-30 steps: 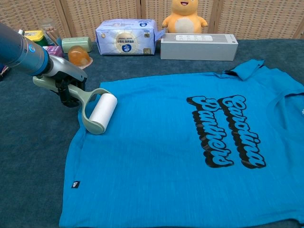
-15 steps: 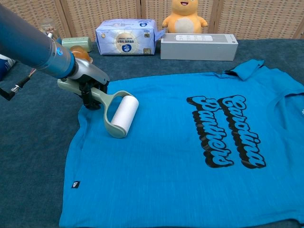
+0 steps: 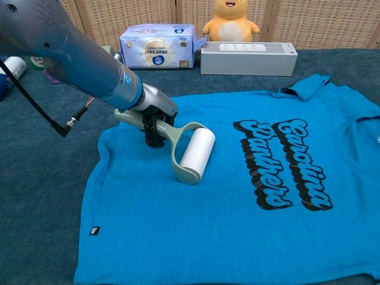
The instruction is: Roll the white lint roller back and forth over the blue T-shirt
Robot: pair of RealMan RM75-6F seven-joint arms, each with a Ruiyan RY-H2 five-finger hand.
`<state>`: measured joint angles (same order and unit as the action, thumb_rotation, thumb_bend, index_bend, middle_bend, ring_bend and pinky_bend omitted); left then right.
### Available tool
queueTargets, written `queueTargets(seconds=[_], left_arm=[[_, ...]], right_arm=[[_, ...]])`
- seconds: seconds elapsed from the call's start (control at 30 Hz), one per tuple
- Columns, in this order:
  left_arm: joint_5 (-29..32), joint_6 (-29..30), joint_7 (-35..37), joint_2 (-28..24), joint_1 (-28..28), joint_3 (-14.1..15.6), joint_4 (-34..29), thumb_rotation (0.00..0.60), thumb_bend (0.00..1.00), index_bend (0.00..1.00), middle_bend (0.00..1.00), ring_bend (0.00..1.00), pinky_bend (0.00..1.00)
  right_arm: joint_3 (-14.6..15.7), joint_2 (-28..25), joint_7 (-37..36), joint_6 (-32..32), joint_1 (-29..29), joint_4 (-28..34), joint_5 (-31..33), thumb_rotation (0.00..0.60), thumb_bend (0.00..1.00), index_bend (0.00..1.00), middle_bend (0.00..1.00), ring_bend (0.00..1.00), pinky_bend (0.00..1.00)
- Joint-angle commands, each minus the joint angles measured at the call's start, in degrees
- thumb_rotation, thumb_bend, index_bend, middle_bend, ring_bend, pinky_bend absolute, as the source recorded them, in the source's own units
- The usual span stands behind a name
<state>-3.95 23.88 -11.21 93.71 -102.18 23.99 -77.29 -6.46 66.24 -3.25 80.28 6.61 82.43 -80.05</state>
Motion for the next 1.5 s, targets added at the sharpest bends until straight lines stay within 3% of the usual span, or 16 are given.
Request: queueTargets(seconds=[0.03, 0.23, 0.57, 0.93, 1.1, 1.2, 1.27, 1.3, 1.37, 1.43, 1.5], left_arm=[[0.46, 0.29, -0.25, 0.69, -0.41, -0.47, 0.49, 0.6, 0.97, 0.9, 1.0, 0.91, 1.0], [0.24, 1.1, -0.49, 1.39, -0.45, -1.92, 0.92, 0.6, 0.97, 0.9, 1.0, 0.91, 1.0], [1.13, 3.04, -1.75, -1.47, 0.78, 0.97, -1.88, 0.6, 0.97, 0.9, 1.0, 0.91, 1.0], [0.67, 3.28, -0.64, -6.16, 6.54, 3.67, -1.4, 0.6, 0.96, 0.9, 1.0, 0.91, 1.0], [-2.47, 3.82, 0.25, -7.91, 9.38, 2.02, -0.88, 0.6, 0.96, 0.9, 1.0, 0.91, 0.99], [-7.32, 5.26, 0.81, -8.91, 11.87, -0.3, -1.12, 0.6, 0.88, 0.9, 1.0, 0.87, 0.92], [-11.62, 5.88, 1.29, -9.63, 14.04, -2.06, -1.56, 0.6, 0.78, 0.84, 0.94, 0.76, 0.83], [-13.02, 5.73, 1.44, -9.95, 14.76, -2.62, -1.67, 0.6, 0.73, 0.76, 0.84, 0.64, 0.77], [-15.32, 4.75, 1.38, -10.5, 15.86, -3.39, -1.77, 0.6, 0.65, 0.58, 0.58, 0.41, 0.65], [-16.48, 4.11, 1.15, -10.81, 16.38, -3.83, -1.73, 0.6, 0.57, 0.33, 0.27, 0.17, 0.52], [-16.96, 3.81, 0.79, -11.09, 16.61, -4.0, -1.95, 0.6, 0.48, 0.12, 0.09, 0.05, 0.45]], right_arm=[[0.03, -0.04, -0.13, -0.03, 0.0, -0.03, -0.06, 0.6, 0.0, 0.01, 0.0, 0.0, 0.0], [0.03, -0.13, -0.26, 0.09, -0.03, 0.02, -0.16, 0.6, 0.0, 0.01, 0.0, 0.0, 0.0], [0.14, 0.02, 0.24, 0.08, -0.01, 0.06, -0.25, 0.6, 0.0, 0.01, 0.0, 0.0, 0.0], [0.43, 0.35, 1.16, -0.1, 0.1, 0.25, -0.49, 0.6, 0.0, 0.01, 0.0, 0.0, 0.0], [0.46, 0.48, 1.39, -0.21, 0.14, 0.3, -0.43, 0.6, 0.0, 0.01, 0.0, 0.0, 0.0], [0.52, 0.51, 1.54, -0.2, 0.14, 0.33, -0.5, 0.6, 0.0, 0.01, 0.0, 0.0, 0.0], [0.57, 0.54, 1.65, -0.17, 0.14, 0.4, -0.58, 0.6, 0.0, 0.01, 0.0, 0.0, 0.0], [0.58, 0.55, 1.69, -0.17, 0.14, 0.43, -0.6, 0.6, 0.0, 0.01, 0.0, 0.0, 0.0], [0.57, 0.51, 1.74, -0.11, 0.12, 0.51, -0.59, 0.6, 0.0, 0.01, 0.0, 0.0, 0.0], [0.53, 0.49, 1.7, -0.05, 0.11, 0.53, -0.58, 0.6, 0.0, 0.01, 0.0, 0.0, 0.0], [0.5, 0.44, 1.62, 0.0, 0.08, 0.58, -0.55, 0.6, 0.0, 0.01, 0.0, 0.0, 0.0]])
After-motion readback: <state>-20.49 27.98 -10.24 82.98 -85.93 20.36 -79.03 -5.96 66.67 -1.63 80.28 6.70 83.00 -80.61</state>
